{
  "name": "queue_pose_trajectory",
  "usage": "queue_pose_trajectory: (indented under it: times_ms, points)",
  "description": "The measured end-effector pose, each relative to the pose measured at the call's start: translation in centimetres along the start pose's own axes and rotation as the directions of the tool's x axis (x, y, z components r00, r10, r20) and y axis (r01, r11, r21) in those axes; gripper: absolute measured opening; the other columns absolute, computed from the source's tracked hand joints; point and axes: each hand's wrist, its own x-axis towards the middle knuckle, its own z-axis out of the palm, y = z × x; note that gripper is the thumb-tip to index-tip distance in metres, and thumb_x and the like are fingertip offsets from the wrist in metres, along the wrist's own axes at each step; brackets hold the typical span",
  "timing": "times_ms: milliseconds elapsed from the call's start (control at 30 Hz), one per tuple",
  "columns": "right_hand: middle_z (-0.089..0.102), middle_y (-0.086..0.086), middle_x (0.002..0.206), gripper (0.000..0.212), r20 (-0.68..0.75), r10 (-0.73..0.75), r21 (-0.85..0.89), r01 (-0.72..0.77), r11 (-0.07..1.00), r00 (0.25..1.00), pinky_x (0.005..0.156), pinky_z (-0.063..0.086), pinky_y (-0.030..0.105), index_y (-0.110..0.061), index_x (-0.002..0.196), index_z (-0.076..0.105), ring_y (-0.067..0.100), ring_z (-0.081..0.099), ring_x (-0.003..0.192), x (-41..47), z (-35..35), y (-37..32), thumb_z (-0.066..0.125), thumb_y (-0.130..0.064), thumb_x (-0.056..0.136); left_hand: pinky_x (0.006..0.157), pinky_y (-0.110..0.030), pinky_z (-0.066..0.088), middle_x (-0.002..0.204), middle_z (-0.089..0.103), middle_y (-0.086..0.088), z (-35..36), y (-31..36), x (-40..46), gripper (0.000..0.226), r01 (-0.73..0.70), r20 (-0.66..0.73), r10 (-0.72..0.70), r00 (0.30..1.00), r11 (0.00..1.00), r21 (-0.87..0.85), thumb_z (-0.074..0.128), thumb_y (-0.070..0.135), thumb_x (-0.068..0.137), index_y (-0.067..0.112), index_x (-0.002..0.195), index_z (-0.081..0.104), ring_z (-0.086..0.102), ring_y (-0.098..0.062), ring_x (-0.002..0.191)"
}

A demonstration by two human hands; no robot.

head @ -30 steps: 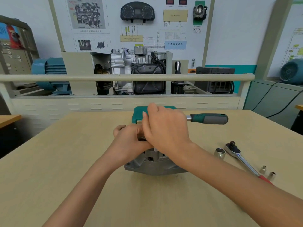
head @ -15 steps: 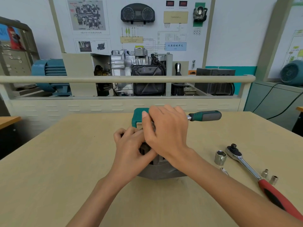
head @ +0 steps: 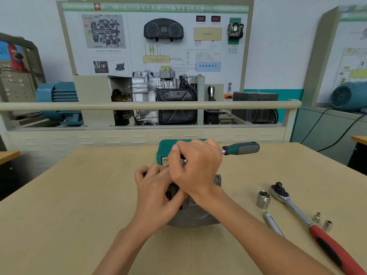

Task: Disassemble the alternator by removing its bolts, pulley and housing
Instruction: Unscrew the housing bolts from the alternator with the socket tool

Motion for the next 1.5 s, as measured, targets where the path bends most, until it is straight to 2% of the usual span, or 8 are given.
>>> queue_pose_trajectory:
  times_ms: [500,633,767,900,1100,1267,1367,1500]
  points:
    - [0.031,-0.002,0.035,0.038,0.221,0.039,0.38,-0.123,0.917,0.975,0.054,0.033,0.031,-0.014,0.041,0.036,0.018,0.031,0.035,0.5,0.5,0.2,0.04,-0.023,0.077,0.083,-0.025,0.022,0.078,0.057,0.024,-1.5,-0.7,0.4,0.008,0.043,0.182,-0.021,0.983,0.992,-0.117,0.048,0.048,0.078,0.046,0.077,0.055,0.043,-0.003,0.082]
    - [0.039,0.009,0.033,0.054,0.418,0.121,0.534,-0.352,0.769,0.9,0.049,0.037,0.035,0.001,0.038,0.043,0.025,0.039,0.033,0.8,0.5,0.4,0.043,-0.028,0.083,0.085,-0.029,0.023,0.063,0.049,0.021,-1.4,-0.9,0.4,0.032,0.035,0.159,-0.024,0.987,0.997,-0.068,0.047,0.054,0.076,0.027,0.073,0.065,0.044,-0.004,0.083]
    - [0.036,-0.003,0.032,0.051,0.587,0.182,0.605,-0.577,0.549,0.789,0.045,0.033,0.024,-0.015,0.037,0.043,0.009,0.035,0.031,1.2,1.1,0.3,0.049,-0.024,0.087,0.089,-0.02,0.019,0.073,0.048,0.014,-1.6,-0.8,0.7,0.045,0.091,0.204,-0.076,0.976,0.994,-0.061,0.044,0.063,0.071,0.025,0.077,0.067,0.038,0.001,0.093]
    - [0.038,-0.001,0.034,0.049,0.667,0.113,0.592,-0.616,0.519,0.736,0.046,0.035,0.021,-0.015,0.038,0.044,0.007,0.035,0.032,1.6,0.7,0.8,0.05,-0.022,0.086,0.09,-0.016,0.016,0.076,0.046,0.012,-2.4,-0.7,1.1,0.019,0.158,0.332,-0.137,0.933,0.987,-0.036,0.057,0.06,0.075,0.042,0.078,0.064,0.037,-0.003,0.096]
    - [0.044,0.003,0.042,0.046,0.635,0.146,0.476,-0.533,0.7,0.759,0.052,0.038,0.028,-0.001,0.048,0.049,0.012,0.042,0.042,1.2,0.3,1.1,0.052,-0.018,0.091,0.091,-0.015,0.013,0.07,0.059,0.04,-2.6,-0.6,1.7,0.014,0.166,0.387,-0.133,0.913,0.985,-0.052,0.07,0.032,0.083,0.031,0.069,0.068,0.04,0.006,0.087]
    - [0.043,-0.004,0.049,0.035,0.554,0.084,0.055,-0.137,0.989,0.828,0.06,0.031,0.03,-0.018,0.058,0.042,0.017,0.039,0.05,1.1,-0.9,0.3,0.05,-0.02,0.093,0.086,-0.017,0.017,0.069,0.05,0.051,-2.2,-0.2,1.6,0.027,0.182,0.35,-0.153,0.924,0.982,-0.051,0.072,0.024,0.081,0.038,0.062,0.059,0.035,0.019,0.087]
    - [0.061,0.001,0.067,0.021,0.48,0.205,-0.441,0.033,0.897,0.853,0.066,0.026,0.032,-0.016,0.082,0.051,0.019,0.037,0.056,0.7,-1.0,-1.0,0.04,-0.029,0.094,0.086,-0.023,0.019,0.058,0.055,0.034,-1.9,0.1,1.4,0.033,0.206,0.318,-0.186,0.93,0.978,-0.03,0.072,0.021,0.081,0.035,0.057,0.053,0.037,0.007,0.08]
    - [0.064,0.003,0.08,0.015,0.461,0.248,-0.532,0.042,0.846,0.852,0.063,0.023,0.032,-0.015,0.093,0.045,0.019,0.033,0.054,0.8,-1.7,-1.4,0.037,-0.027,0.095,0.073,-0.031,0.015,0.047,0.05,0.02,-1.1,1.1,1.0,0.045,0.239,0.207,-0.235,0.95,0.971,0.006,0.07,0.016,0.08,0.033,0.051,0.04,0.036,0.006,0.075]
